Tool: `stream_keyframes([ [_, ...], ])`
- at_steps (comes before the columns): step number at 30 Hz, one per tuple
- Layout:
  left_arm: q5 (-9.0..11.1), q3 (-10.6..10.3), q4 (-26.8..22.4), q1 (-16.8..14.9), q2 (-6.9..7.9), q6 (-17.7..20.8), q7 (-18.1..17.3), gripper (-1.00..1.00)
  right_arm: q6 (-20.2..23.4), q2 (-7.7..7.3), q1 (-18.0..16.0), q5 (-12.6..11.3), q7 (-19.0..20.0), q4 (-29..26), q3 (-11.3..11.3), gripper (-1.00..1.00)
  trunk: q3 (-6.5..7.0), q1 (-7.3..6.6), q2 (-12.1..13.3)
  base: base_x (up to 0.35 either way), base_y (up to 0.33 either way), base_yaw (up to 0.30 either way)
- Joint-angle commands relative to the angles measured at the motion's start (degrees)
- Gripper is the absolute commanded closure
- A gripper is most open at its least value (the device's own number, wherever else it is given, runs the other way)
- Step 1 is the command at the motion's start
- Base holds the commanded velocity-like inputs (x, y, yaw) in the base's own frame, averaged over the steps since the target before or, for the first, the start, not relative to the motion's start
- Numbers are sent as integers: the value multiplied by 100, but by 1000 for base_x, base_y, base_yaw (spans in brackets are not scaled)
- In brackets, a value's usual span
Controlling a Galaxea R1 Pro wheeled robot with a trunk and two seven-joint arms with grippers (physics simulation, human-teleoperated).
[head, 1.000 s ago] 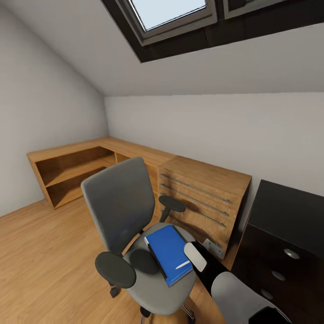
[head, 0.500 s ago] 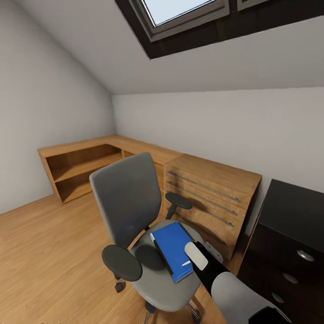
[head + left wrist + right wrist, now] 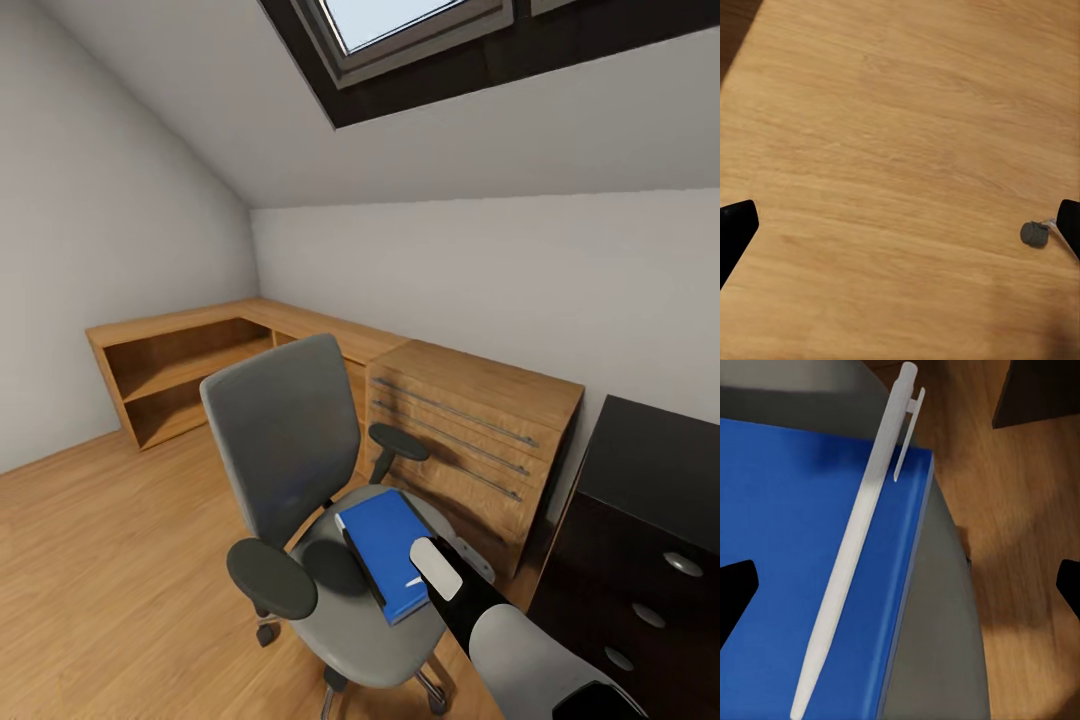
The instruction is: In the bedroom, organize the workspace by keeping the computer under the desk, ensuring the monitor is on the desk, placing the keyboard on the desk next to the monitor, placing the mouse on the desk next to the keyboard, moving the folder from the swivel chair onto the desk next to the mouse, stacking the notebook on top of the folder with the pen on top of the notebook, and positioning the swivel chair next to the desk.
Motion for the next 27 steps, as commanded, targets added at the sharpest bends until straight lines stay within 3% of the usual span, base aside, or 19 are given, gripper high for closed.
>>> stream_keyframes([
  [1,37,5,-8,2,-3,27,17,-100,14,0,-6,-13,-29,0,22,-100,-5,0,-3,0,0,0],
  [8,-293,-1,320,1,32,1,-22,-100,14,0,-6,-17,-36,0,15,-100,-5,0,-3,66,67,0],
  [27,-330,3,146,3,10,-29,-6,-100,6,0,-6,-35,-44,10,-2,-100,-41,44,-83,65,46,0],
])
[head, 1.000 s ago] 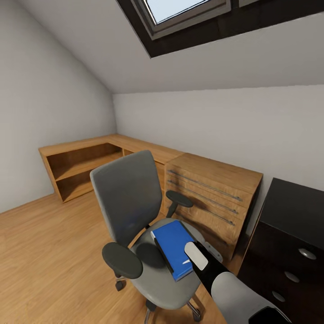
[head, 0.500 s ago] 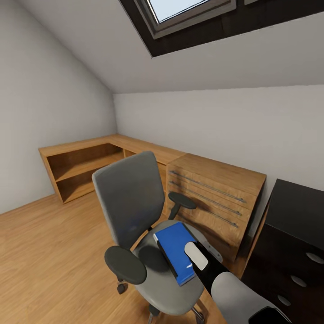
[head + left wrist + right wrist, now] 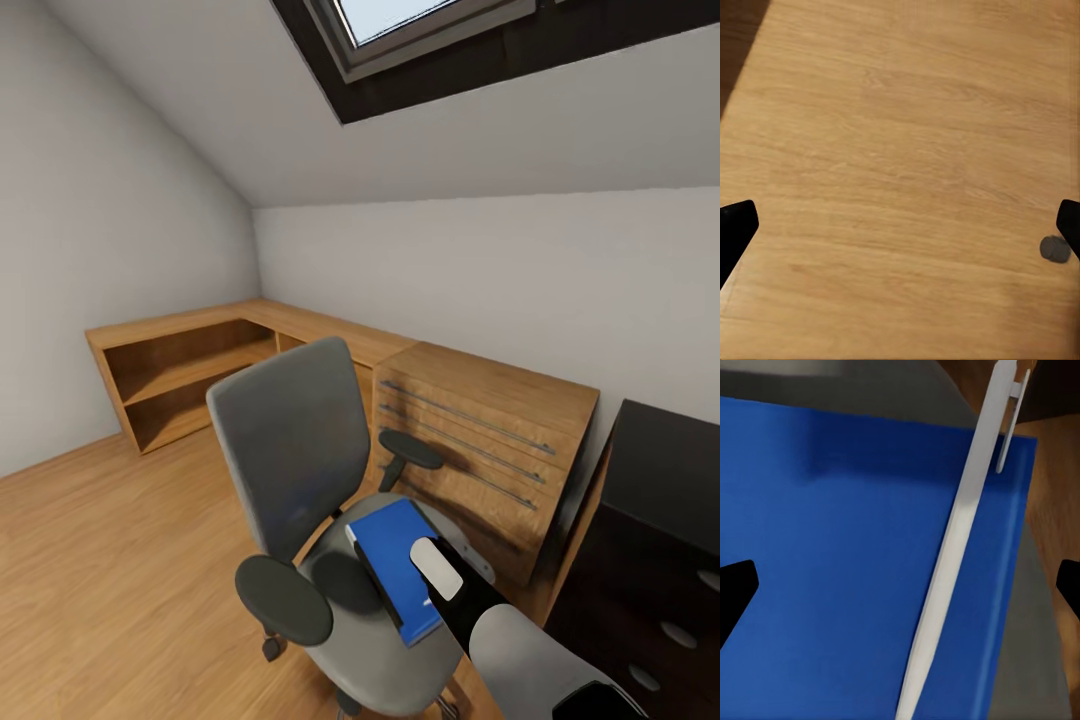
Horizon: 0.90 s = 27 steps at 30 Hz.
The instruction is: In the bedroom, organize the workspace by keeping the computer under the desk, ensuring the monitor is on the desk, placing the keyboard on the desk next to the monitor, placing the mouse on the desk next to the keyboard, moving the folder from the swivel chair onto the desk next to the mouse, stacking the notebook on top of the folder with the pen on top of the notebook, and positioning the swivel chair next to the desk.
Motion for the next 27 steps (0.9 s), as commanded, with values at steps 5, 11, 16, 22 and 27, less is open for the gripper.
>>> stream_keyframes([
  [5,43,6,-35,3,-6,31,31,-100,12,0,-6,-140,-31,-2,21,-100,-23,23,-44,0,0,0],
  [11,43,6,-37,0,-6,33,33,-100,7,0,-6,-158,-43,4,20,-100,-23,23,-44,0,0,0],
  [16,44,6,-37,1,-6,33,33,-100,-1,0,-6,-159,-132,6,11,-100,-23,23,-44,0,0,0],
  [22,45,6,-37,2,-6,34,33,-100,-12,0,-6,-160,-300,6,-63,-100,-23,23,-44,0,0,0],
  [27,46,6,-37,2,-6,30,35,-100,-59,0,-6,-160,-326,6,-90,-100,-59,67,-125,0,0,0],
])
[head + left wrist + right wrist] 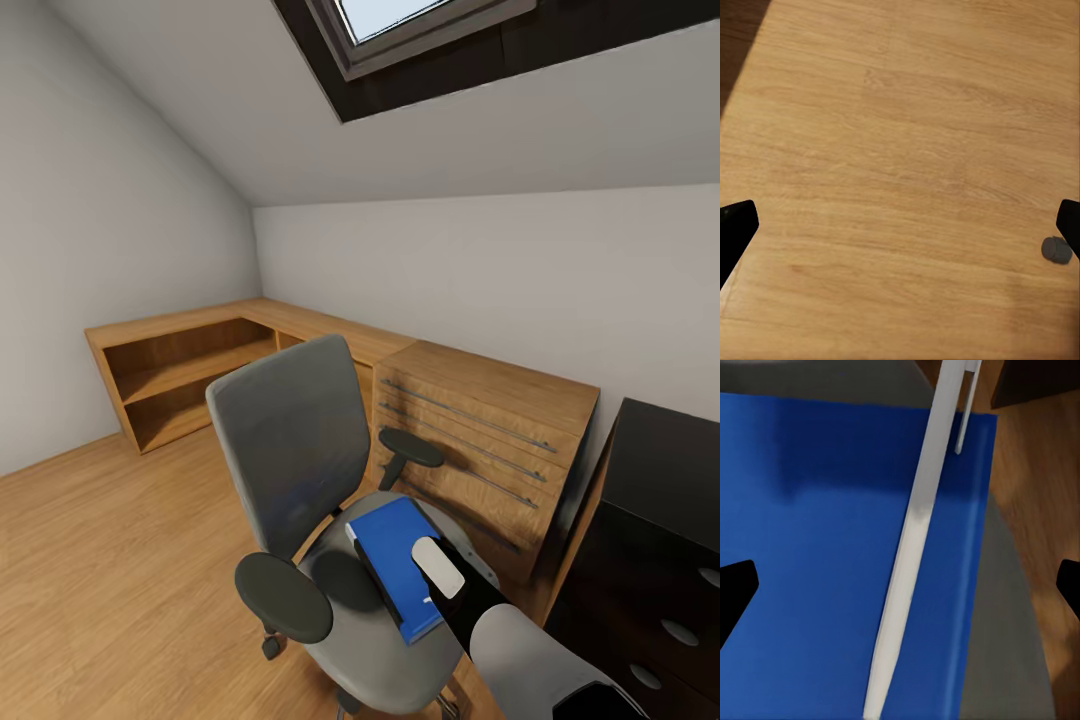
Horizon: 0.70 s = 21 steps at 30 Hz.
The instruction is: In the bedroom, organize the workspace by keeping the computer under the desk, ensuring the monitor is on the desk, placing the keyboard on the desk next to the monitor, placing the mouse on the desk next to the keyboard, moving the folder from the swivel chair onto the desk next to the mouse, stacking the notebook on top of the folder with the pen on top of the notebook, and positioning the swivel chair next to the desk.
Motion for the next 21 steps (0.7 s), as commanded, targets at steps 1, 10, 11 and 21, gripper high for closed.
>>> stream_keyframes([
  [1,41,5,-15,1,-3,27,20,-100,-1,0,-6,-18,-27,0,22,-100,-23,23,-44,0,0,0],
  [10,46,5,-15,3,-3,31,25,-100,-27,0,-6,-18,-38,0,19,-100,-95,110,-205,0,0,0],
  [11,46,5,-15,3,-3,31,25,-100,-28,0,-6,-18,-38,0,19,-100,-113,132,-245,0,0,0],
  [21,48,13,-15,0,-3,34,25,-100,-21,0,-6,-18,-38,0,10,-100,-167,198,-365,0,0,0],
])
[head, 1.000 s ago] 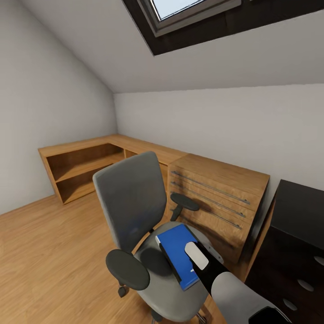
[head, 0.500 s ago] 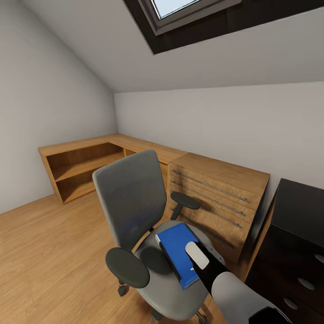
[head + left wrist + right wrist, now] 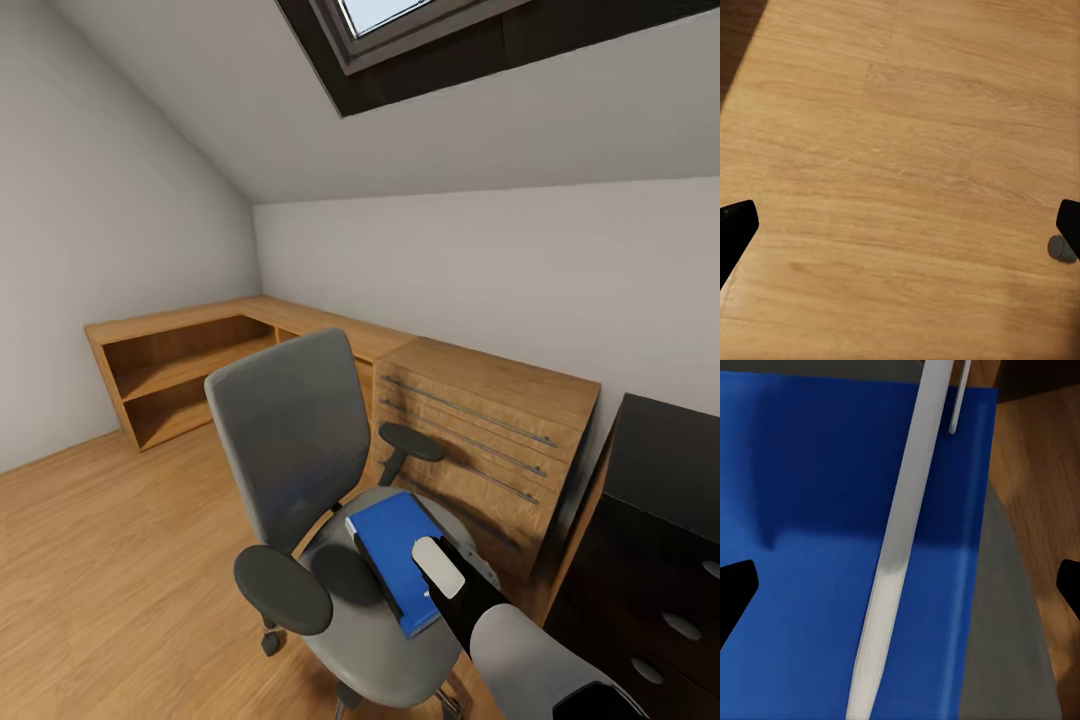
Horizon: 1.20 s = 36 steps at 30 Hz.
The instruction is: In the bedroom, organize the workspace by keeping the computer under the desk, ensuring the monitor is on the desk, placing the keyboard on the desk next to the monitor, placing the mouse on the desk next to the keyboard, moving the folder from the swivel chair onto the desk next to the mouse, stacking the notebook on top of the folder with the pen on top of the notebook, and positioning the swivel chair next to the desk.
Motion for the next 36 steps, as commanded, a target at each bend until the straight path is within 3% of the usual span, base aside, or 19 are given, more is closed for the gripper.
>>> stream_keyframes([
  [1,42,5,-15,3,-3,28,18,-100,4,0,-6,-19,-26,0,23,-100,-5,0,-3,0,0,0],
  [25,43,5,-15,4,-3,31,18,-100,5,0,-6,-19,-22,0,28,-100,-41,44,-83,0,0,0],
  [26,46,5,-15,3,-3,31,18,-100,5,0,-6,-19,-22,0,29,100,-41,44,-83,0,0,0],
  [36,51,5,-7,4,-3,28,18,-100,5,0,-6,-19,-27,0,32,100,-41,44,-83,0,0,0],
])
